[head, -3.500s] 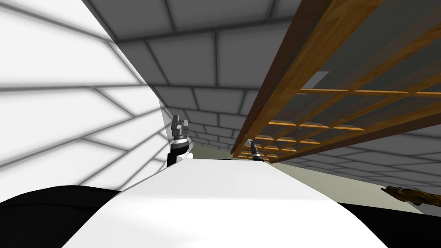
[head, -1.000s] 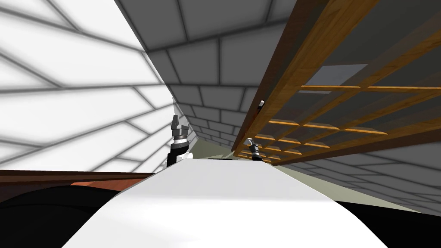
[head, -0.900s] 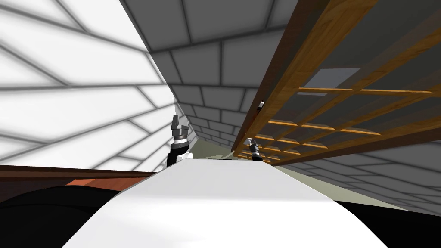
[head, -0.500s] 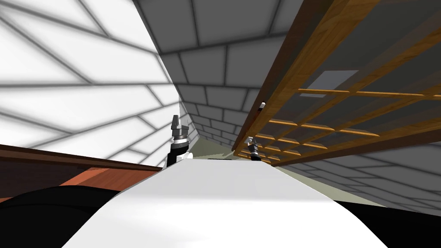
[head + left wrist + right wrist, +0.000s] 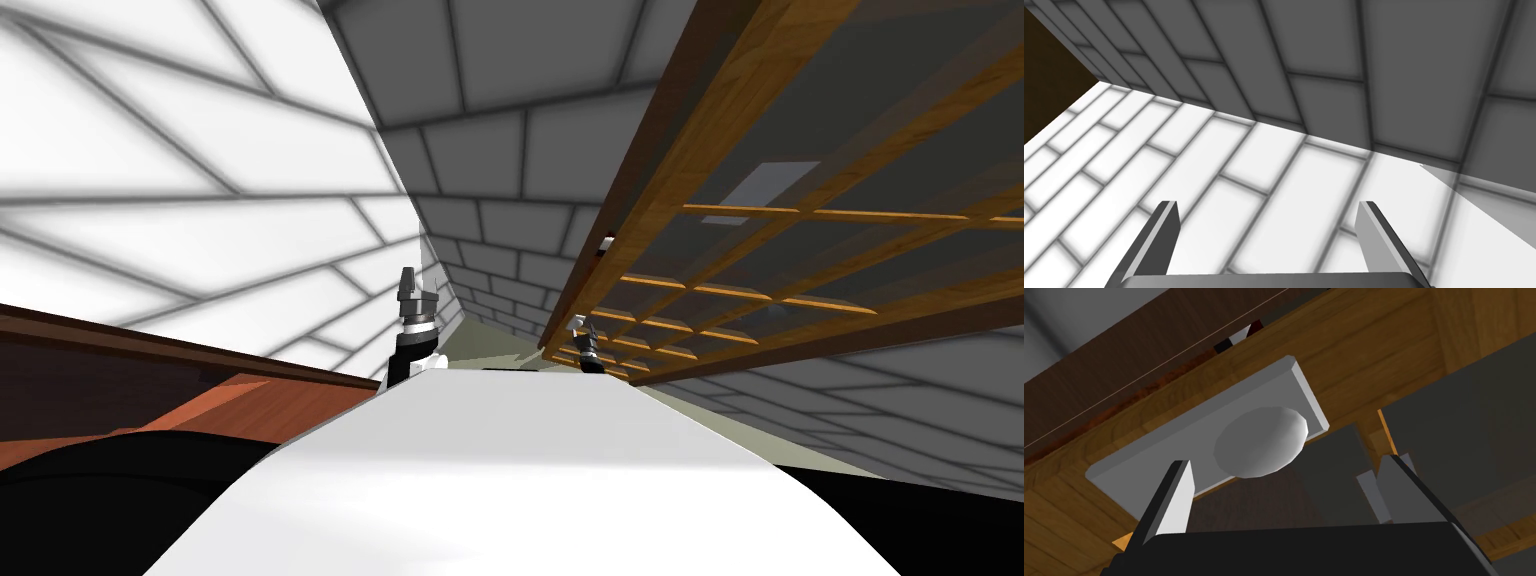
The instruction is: Pull the door open
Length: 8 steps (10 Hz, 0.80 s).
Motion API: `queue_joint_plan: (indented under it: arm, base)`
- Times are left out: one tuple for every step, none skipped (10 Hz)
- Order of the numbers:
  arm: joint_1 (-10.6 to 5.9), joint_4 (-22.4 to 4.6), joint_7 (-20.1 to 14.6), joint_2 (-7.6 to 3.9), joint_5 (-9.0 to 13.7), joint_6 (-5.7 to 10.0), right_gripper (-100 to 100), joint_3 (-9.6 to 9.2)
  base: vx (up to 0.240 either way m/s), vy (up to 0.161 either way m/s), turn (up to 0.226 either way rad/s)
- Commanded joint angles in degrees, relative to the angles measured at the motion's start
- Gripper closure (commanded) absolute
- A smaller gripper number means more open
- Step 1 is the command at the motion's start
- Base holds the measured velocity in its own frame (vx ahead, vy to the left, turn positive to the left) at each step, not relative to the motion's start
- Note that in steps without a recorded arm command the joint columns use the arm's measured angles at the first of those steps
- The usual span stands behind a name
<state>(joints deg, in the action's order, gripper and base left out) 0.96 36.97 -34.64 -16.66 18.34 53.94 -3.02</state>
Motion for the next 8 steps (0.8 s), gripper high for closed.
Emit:
queue_joint_plan:
  arm:
    - [-0.26,0.2,-2.9,0.36,1.4,-0.31,-100,-0.46]
    - [-0.26,0.2,-3.7,0.36,1.4,-0.31,-100,-0.46]
    - [-0.39,0.4,-5.8,0.62,2.4,-0.56,-100,-0.78]
    - [-0.39,0.4,-6.0,0.62,2.4,-0.56,-100,-0.78]
    - [-0.52,0.6,-8.3,0.89,3.4,-0.82,-100,-1.1]
    - [-0.66,0.9,-9.7,1.17,4.5,-1.08,-100,-1.43]
    - [-0.66,0.9,-10.6,1.17,4.5,-1.08,-100,-1.43]
    - [-0.8,1.1,-12.6,1.44,5.5,-1.35,-100,-1.76]
  base:
    - [-0.084,-0.013,0.068]
    - [-0.059,-0.008,0.029]
    - [-0.052,-0.012,0.038]
    - [-0.044,-0.012,0.022]
    - [-0.05,-0.011,0.053]
    - [-0.075,-0.022,0.059]
    - [-0.064,-0.022,0.022]
    - [-0.062,-0.02,0.05]
